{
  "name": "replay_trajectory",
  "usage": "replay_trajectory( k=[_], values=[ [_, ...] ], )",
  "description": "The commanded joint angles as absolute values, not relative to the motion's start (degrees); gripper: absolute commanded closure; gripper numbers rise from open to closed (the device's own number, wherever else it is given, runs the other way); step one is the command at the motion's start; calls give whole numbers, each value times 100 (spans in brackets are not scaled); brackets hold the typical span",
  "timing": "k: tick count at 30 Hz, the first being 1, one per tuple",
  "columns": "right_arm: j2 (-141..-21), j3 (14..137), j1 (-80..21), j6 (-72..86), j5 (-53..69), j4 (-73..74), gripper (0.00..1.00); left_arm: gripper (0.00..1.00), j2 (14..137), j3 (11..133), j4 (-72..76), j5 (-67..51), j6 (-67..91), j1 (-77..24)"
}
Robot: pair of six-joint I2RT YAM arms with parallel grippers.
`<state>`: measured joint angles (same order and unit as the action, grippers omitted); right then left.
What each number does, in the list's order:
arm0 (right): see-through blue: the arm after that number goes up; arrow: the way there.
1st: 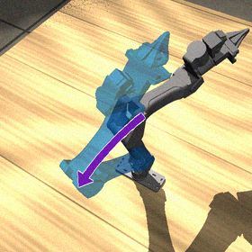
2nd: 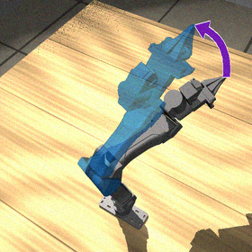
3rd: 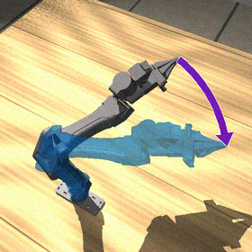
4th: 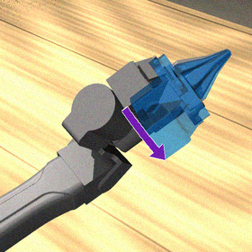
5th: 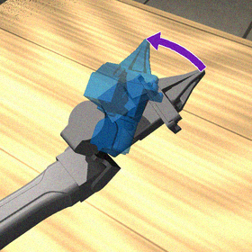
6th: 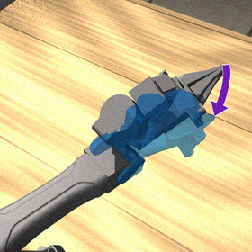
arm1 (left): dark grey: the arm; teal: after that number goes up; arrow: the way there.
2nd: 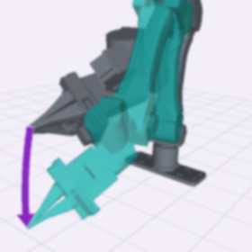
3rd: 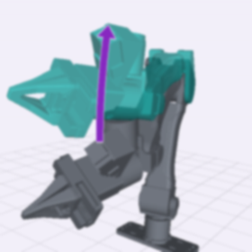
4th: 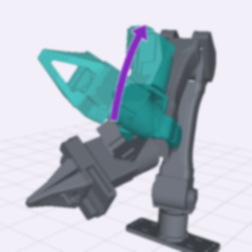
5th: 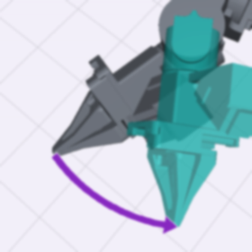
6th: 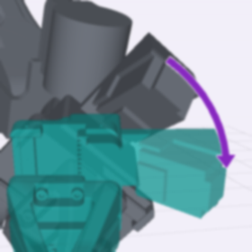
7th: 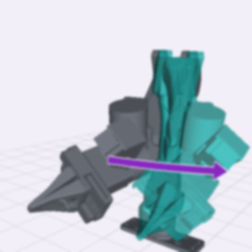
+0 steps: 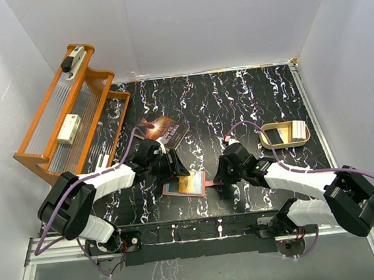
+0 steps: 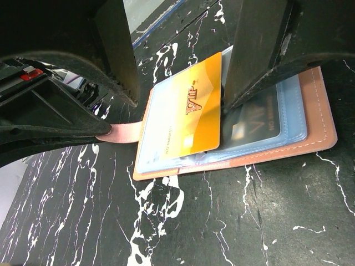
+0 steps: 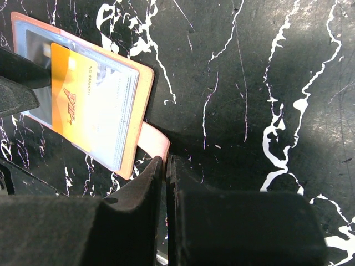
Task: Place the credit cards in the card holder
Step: Insert the credit card into the card holder.
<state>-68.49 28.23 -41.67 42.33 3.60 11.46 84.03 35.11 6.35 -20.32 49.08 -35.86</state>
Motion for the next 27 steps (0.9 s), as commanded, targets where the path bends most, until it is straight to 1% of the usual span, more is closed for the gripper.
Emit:
replay_trajectory(
  k=[1,13,21,27],
  values=[
    [-6766,2874,-4194,4216,351,805,100,38,8386,3462,355,-2019,4889,-3577],
    [-6767,2925,-4199,4211,390,753,100,39,8546,3055,1162,-2351,5427,-3644],
    [-6717,2953,-4194,4199,296,747,100,41,8674,3200,1743,-2578,5811,-3809],
    [-6615,3050,-4196,4144,110,945,100,40,8177,3533,918,-2108,5537,-3867]
  ],
)
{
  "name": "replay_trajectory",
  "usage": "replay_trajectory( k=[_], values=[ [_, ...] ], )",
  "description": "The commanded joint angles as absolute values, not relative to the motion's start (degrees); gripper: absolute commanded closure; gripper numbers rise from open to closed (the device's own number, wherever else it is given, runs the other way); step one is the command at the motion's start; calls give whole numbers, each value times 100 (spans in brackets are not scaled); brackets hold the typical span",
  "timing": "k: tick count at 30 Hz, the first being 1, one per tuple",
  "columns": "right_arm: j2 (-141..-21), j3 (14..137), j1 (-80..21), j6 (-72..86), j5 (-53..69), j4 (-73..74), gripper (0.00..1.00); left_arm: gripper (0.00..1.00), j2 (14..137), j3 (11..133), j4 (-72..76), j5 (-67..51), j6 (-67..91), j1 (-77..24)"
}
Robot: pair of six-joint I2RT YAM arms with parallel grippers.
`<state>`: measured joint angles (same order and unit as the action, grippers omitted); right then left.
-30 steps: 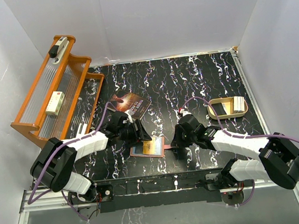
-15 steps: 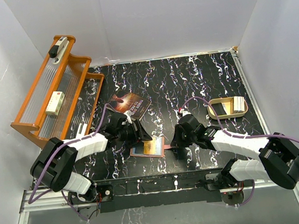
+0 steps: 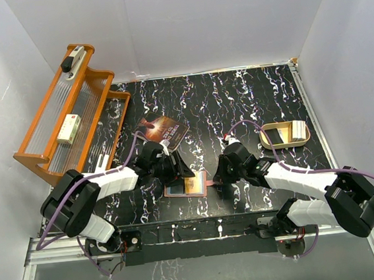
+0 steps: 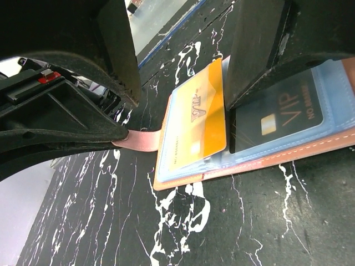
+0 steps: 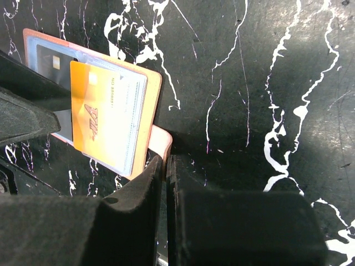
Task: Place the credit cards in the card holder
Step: Insert the credit card into the card holder.
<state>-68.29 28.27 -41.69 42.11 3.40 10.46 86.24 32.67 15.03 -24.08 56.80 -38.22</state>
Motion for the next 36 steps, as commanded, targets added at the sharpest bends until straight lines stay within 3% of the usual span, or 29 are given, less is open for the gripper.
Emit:
replay_trajectory(
  k=[1,6,24,36],
  values=[
    [-6584,3031,-4196,4141,93,949,100,40,8081,3565,710,-1999,5470,-3868],
    [-6561,2995,-4200,4139,132,903,100,38,7970,3613,169,-1766,5255,-3867],
    [-6775,2899,-4209,4086,280,553,100,42,8869,3612,1582,-2792,5494,-3926],
    [-7099,2918,-4203,3902,203,388,100,45,9120,4050,1684,-3005,5193,-4212]
  ],
)
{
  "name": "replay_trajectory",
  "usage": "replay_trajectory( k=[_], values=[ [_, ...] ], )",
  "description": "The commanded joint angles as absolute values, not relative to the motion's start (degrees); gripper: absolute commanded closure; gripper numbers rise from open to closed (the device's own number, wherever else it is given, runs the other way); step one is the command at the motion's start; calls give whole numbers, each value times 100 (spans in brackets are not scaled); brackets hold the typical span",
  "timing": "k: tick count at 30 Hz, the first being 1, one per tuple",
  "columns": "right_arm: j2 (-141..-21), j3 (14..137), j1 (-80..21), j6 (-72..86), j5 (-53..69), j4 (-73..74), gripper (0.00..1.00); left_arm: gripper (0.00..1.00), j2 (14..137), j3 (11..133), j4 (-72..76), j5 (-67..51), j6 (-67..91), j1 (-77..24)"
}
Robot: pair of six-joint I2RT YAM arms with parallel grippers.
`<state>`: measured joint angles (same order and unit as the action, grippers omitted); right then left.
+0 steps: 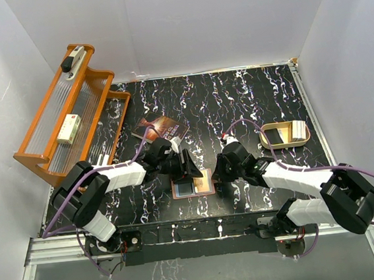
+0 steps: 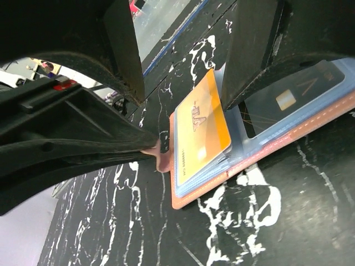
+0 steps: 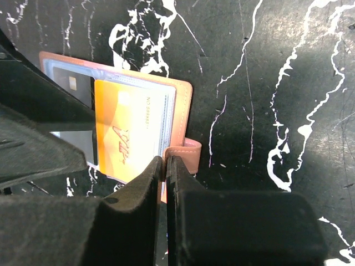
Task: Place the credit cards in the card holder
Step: Insert the credit card into the card holder, then close the card holder at the center of the board.
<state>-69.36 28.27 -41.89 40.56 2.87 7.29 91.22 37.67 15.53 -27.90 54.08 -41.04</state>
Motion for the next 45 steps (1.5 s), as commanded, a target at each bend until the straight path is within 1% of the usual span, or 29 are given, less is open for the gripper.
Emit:
replay_trajectory(
  k=[1,11,21,26,32,37,45],
  values=[
    [-7120,2930,-4210,3895,226,356,100,45,9122,4064,1683,-2999,5150,-4225],
    [-7000,3015,-4210,3848,63,544,100,42,9055,4105,1126,-2773,4930,-4232],
    [-6712,3028,-4203,3828,-161,881,100,30,8166,4471,-1009,-1262,4622,-4201],
    [-6601,2886,-4202,3839,-123,776,100,24,7867,4421,-1631,-682,4527,-4137],
    [-6658,2777,-4208,3812,-22,577,100,18,7918,4213,-1578,-678,4598,-4060],
    [-6809,2692,-4210,3857,-96,490,100,18,8160,4088,-1312,-797,4693,-4059],
    [-7101,2534,-4209,3984,-61,290,100,19,8353,3988,-663,-1496,4992,-4059]
  ],
)
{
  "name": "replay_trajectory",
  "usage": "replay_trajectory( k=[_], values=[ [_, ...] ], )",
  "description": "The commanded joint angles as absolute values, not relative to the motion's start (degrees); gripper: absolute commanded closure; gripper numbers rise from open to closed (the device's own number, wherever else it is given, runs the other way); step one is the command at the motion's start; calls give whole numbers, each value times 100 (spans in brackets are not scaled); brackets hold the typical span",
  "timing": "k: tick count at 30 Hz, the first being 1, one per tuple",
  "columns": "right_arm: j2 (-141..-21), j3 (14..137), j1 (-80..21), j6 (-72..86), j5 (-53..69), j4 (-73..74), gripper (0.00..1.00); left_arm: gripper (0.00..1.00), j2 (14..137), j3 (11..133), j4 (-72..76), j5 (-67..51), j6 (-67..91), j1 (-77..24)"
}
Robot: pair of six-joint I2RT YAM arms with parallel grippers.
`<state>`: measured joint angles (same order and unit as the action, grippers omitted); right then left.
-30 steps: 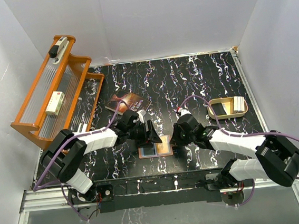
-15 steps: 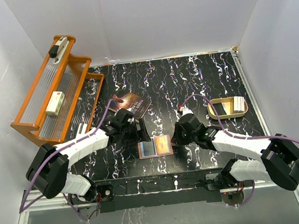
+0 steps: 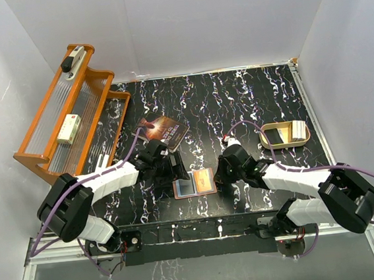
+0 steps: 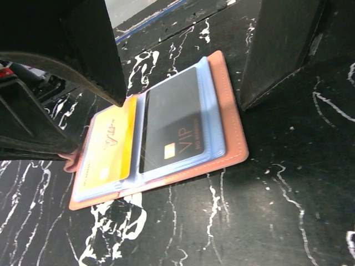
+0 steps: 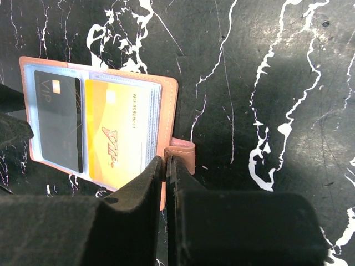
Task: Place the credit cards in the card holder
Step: Close the card holder at the center of the board.
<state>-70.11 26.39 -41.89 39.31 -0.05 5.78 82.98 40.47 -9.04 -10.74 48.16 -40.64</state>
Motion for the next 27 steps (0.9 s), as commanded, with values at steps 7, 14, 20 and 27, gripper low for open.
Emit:
replay_trajectory(
  k=[7,14,20,27],
  values=[
    [-7227,2421,-4207,4060,30,86,100,26,8177,3852,349,-2500,5548,-4058],
    [-7227,2234,-4299,4220,327,-500,100,32,7750,3840,790,-2824,5915,-4061],
    [-7384,2373,-4458,4238,316,-518,100,37,8034,3669,1593,-3188,6141,-4115],
    [-6893,2522,-4463,4145,-210,117,100,44,8318,3885,1520,-3185,5758,-4127]
  ],
)
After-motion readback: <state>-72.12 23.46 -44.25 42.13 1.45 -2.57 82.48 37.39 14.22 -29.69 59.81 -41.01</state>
